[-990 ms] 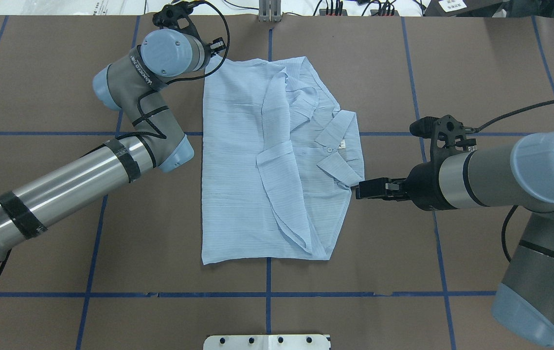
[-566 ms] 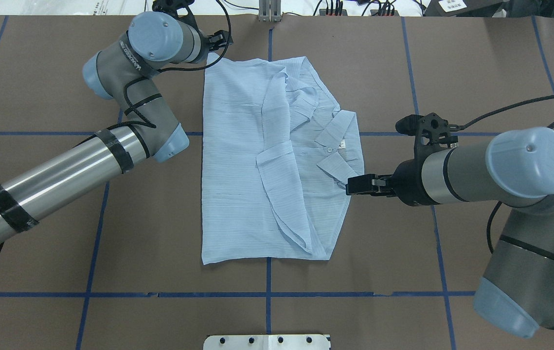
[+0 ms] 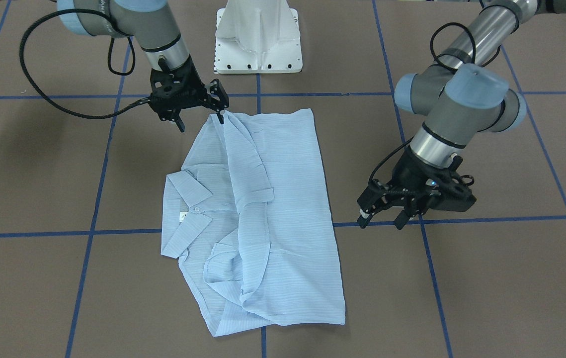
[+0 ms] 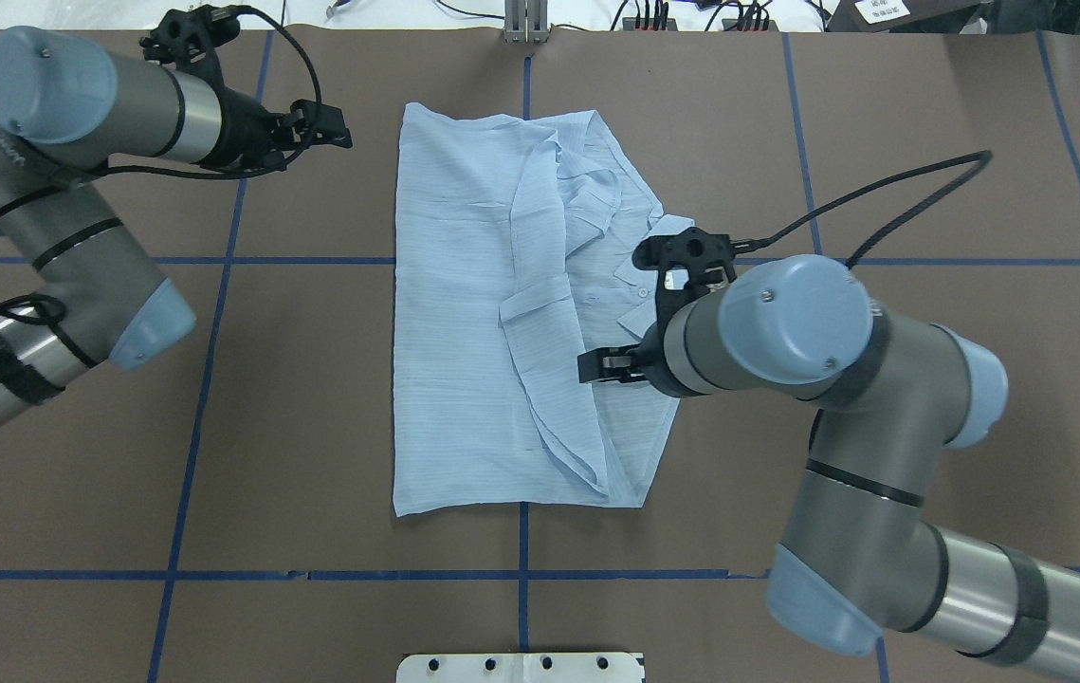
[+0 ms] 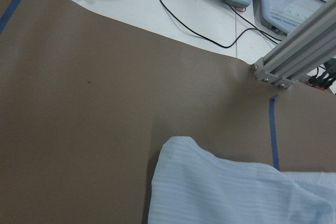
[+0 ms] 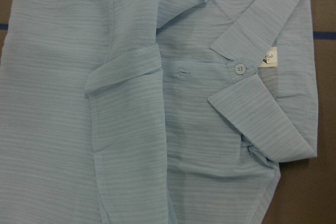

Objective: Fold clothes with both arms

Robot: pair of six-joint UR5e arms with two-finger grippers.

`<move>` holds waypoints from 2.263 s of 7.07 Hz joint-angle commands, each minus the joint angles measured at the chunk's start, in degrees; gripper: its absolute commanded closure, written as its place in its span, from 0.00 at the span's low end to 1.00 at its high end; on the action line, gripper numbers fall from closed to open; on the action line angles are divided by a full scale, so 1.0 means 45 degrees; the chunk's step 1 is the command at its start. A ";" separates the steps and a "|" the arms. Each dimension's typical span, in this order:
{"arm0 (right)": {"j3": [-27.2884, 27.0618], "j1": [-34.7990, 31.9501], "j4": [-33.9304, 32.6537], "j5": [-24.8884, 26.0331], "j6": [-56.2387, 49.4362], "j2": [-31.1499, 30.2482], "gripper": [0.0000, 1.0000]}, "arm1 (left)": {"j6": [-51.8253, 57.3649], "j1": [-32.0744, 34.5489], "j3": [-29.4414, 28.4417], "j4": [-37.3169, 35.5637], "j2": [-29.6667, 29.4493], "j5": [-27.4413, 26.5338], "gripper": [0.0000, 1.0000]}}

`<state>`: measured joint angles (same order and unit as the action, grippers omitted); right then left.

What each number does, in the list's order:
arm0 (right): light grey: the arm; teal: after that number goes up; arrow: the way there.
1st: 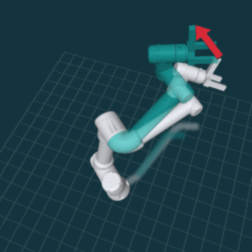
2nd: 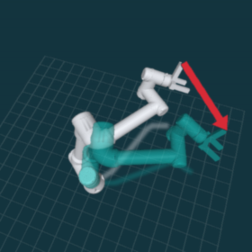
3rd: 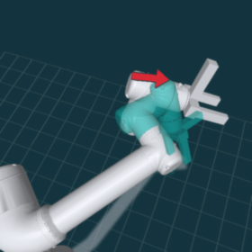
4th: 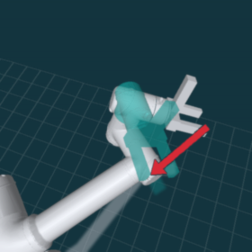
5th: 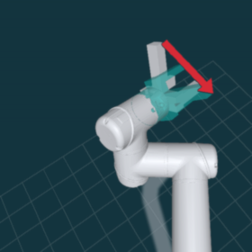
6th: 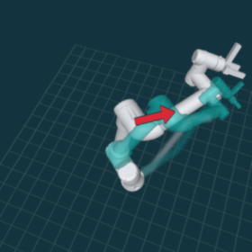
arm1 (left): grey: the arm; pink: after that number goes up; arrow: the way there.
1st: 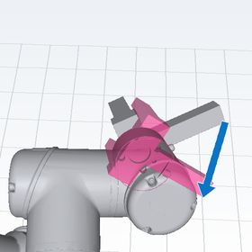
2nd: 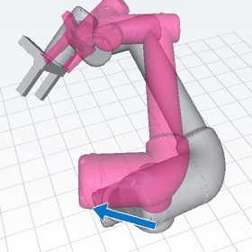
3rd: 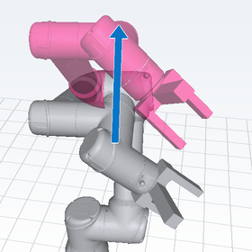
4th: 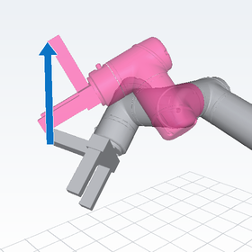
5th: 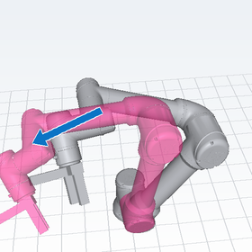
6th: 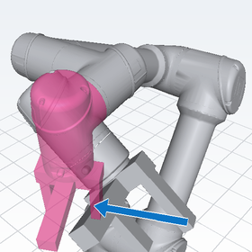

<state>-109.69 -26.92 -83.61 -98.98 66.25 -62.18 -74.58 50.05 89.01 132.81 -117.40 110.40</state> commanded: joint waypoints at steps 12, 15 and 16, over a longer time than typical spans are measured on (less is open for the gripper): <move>0.4552 0.1686 -0.1107 0.2951 -0.2398 0.2706 0.00 | -0.0145 -0.0106 0.0631 0.0135 0.0953 0.0291 0.00; 0.4279 0.1180 -0.1283 0.2932 -0.3041 0.2063 0.00 | -0.0165 -0.0146 0.0436 0.0174 0.0739 0.0272 0.00; 0.4027 0.0927 -0.1283 0.2835 -0.3275 0.1751 0.00 | -0.0165 -0.0165 0.0435 0.0174 0.0719 0.0272 0.00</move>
<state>-90.47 -21.49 -89.34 -85.84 52.74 -52.18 -75.32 49.38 91.17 133.55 -113.93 111.65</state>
